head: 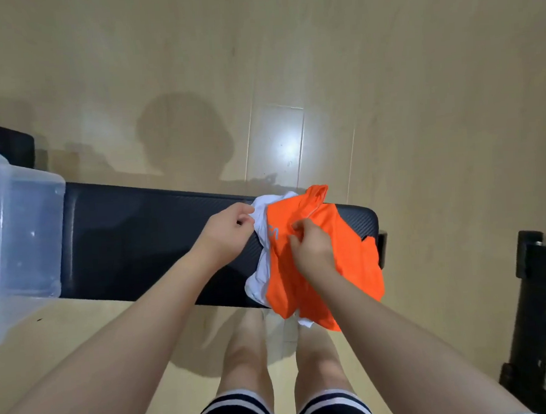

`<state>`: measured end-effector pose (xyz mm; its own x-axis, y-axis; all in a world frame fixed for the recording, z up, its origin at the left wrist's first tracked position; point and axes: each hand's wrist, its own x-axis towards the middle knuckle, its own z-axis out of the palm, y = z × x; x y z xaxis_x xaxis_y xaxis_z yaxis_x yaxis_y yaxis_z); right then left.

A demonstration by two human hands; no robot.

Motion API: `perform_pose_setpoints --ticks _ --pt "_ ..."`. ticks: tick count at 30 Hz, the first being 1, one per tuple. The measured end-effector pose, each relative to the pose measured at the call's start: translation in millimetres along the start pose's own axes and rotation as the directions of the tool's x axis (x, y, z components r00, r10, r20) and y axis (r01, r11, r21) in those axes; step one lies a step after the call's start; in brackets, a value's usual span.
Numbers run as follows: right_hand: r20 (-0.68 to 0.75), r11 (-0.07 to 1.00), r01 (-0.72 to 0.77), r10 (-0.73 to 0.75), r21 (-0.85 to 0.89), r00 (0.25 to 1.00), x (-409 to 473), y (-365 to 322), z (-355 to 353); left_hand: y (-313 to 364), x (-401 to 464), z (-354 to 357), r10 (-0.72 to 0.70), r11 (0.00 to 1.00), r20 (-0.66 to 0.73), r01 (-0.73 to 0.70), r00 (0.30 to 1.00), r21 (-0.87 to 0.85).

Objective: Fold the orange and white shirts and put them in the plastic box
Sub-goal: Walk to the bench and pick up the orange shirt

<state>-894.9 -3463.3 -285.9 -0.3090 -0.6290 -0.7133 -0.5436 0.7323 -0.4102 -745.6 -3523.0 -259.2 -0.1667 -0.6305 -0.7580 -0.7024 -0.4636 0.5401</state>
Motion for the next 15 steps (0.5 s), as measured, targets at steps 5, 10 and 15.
perform_pose_setpoints --ticks 5,10,15 --pt "-0.065 0.966 0.195 -0.187 0.169 0.98 -32 -16 -57 48 -32 -17 0.085 0.994 0.043 -0.082 0.995 -0.068" --pt "0.031 0.887 0.255 -0.289 0.384 0.957 -86 -49 -141 116 -79 -30 0.295 0.954 0.166 -0.283 0.941 -0.097" --pt "0.05 0.863 0.378 -0.417 0.337 0.908 -143 -64 -219 166 -125 -31 0.576 0.758 0.294 -0.633 0.763 0.16"
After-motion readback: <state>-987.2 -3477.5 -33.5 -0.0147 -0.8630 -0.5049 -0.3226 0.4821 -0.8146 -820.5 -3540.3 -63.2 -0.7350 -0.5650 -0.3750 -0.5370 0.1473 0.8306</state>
